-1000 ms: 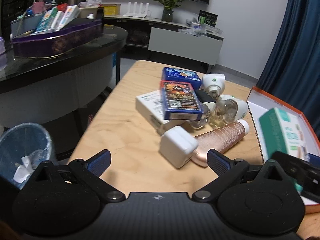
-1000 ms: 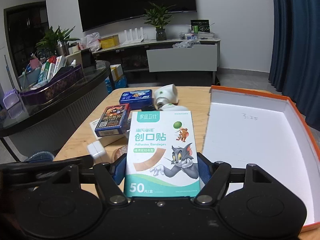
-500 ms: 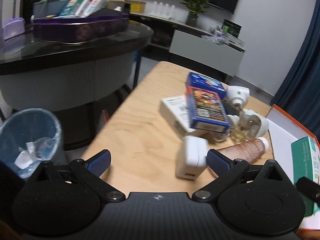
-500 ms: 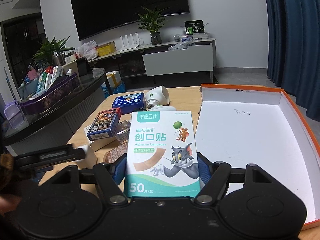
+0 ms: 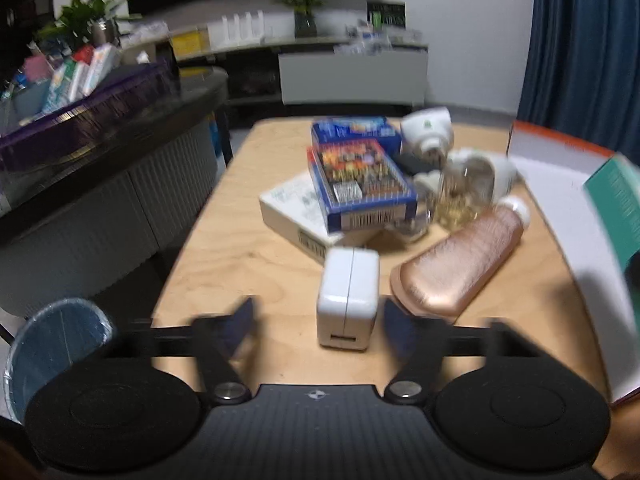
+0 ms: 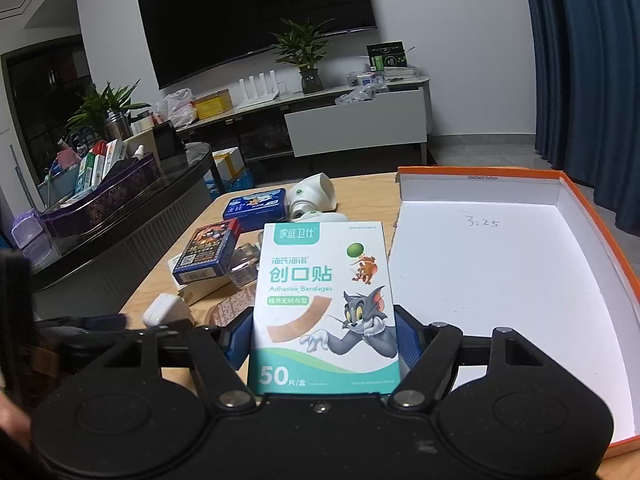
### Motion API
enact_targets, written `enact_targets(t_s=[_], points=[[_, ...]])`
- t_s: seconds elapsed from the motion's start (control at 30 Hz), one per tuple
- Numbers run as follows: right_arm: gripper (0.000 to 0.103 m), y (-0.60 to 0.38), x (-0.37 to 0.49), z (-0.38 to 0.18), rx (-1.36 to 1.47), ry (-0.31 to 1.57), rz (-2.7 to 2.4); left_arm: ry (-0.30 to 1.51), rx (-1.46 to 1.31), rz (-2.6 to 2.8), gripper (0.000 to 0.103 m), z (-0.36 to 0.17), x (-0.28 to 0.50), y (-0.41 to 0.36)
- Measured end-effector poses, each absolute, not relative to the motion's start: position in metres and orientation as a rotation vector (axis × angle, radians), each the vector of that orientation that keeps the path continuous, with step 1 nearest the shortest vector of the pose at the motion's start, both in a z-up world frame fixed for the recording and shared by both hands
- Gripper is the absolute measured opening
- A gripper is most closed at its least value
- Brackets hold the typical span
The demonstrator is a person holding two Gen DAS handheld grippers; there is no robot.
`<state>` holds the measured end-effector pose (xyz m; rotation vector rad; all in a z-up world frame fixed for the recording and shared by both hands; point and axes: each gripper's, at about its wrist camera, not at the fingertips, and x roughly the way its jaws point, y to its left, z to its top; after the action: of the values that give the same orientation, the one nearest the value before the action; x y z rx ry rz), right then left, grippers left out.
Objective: Organize rigid objects
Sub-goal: 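Grasp the green bandage box with the right tool while the left tool grasps the white charger, then carry the bandage box and white charger over the orange-rimmed tray with both tools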
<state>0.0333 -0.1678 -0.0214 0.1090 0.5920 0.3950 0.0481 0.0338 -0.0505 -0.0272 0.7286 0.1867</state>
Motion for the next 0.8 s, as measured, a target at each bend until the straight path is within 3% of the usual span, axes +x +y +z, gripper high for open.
enact_targets(t_s=[0.03,0.1,0.13,0.8], points=[[0.084,-0.168,0.033,-0.021,0.110,0.590,0.390,0.715,-0.041,0.177,0.051,-0.051,0.047,0.036],[0.084,-0.171,0.034,-0.020,0.119,0.588,0.380,0.704,-0.068,0.168,0.032,-0.050,0.045,0.041],[0.084,-0.172,0.035,-0.020,0.123,0.590,0.375,0.694,-0.090,0.167,0.029,-0.050,0.044,0.043],[0.084,-0.191,0.024,-0.003,0.140,0.531,0.328,0.522,-0.140,0.066,0.029,0.001,0.015,0.015]])
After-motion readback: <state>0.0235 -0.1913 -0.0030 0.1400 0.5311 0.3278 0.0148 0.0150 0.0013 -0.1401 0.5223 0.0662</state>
